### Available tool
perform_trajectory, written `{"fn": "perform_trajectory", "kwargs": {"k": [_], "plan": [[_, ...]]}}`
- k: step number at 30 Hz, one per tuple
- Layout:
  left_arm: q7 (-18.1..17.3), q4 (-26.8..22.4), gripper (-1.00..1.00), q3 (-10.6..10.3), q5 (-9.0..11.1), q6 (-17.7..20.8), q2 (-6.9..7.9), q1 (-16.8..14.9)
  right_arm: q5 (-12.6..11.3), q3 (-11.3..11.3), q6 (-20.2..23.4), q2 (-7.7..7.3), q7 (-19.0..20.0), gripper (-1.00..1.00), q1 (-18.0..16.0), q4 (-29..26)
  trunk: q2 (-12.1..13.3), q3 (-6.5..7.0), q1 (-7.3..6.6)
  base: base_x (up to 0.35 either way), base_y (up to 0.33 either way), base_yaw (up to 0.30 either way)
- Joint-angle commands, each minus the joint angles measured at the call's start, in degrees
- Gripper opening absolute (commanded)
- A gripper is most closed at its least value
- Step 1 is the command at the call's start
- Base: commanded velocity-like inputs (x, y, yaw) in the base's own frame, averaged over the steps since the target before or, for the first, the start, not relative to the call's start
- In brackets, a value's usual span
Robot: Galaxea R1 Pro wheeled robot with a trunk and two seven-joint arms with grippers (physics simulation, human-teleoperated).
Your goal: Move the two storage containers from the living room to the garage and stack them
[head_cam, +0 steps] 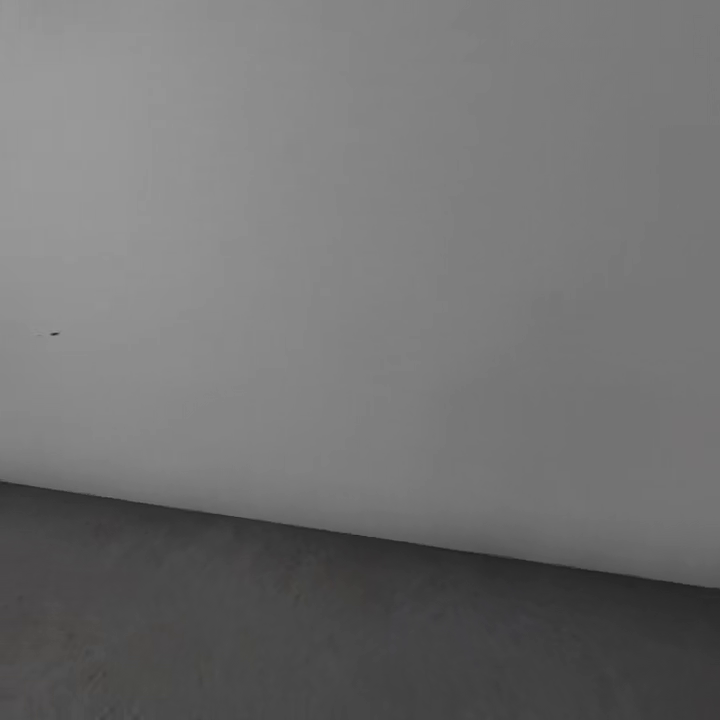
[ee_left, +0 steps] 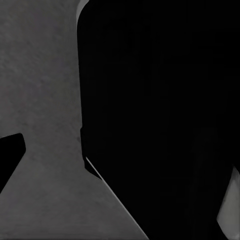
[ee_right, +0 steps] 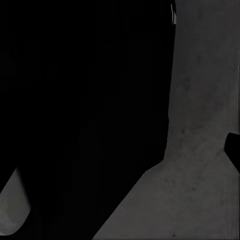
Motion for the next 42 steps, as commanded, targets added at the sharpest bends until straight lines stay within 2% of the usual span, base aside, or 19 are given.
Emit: {"fn": "perform_trajectory", "kwargs": {"k": [1,42], "plan": [[0.1,0.0,1.00,0.0,0.0,0.0,-0.01,0.0,0.0,0.0,0.0,0.00,0.1,1.00,0.0,0.0,0.0,-0.04,0.00,0.000,0.000,0.291],[-0.4,0.0,1.00,-0.3,-0.6,0.0,-0.01,0.0,0.0,0.0,0.0,0.00,0.1,1.00,0.0,0.0,0.0,-0.04,0.00,0.000,0.000,0.291]]}}
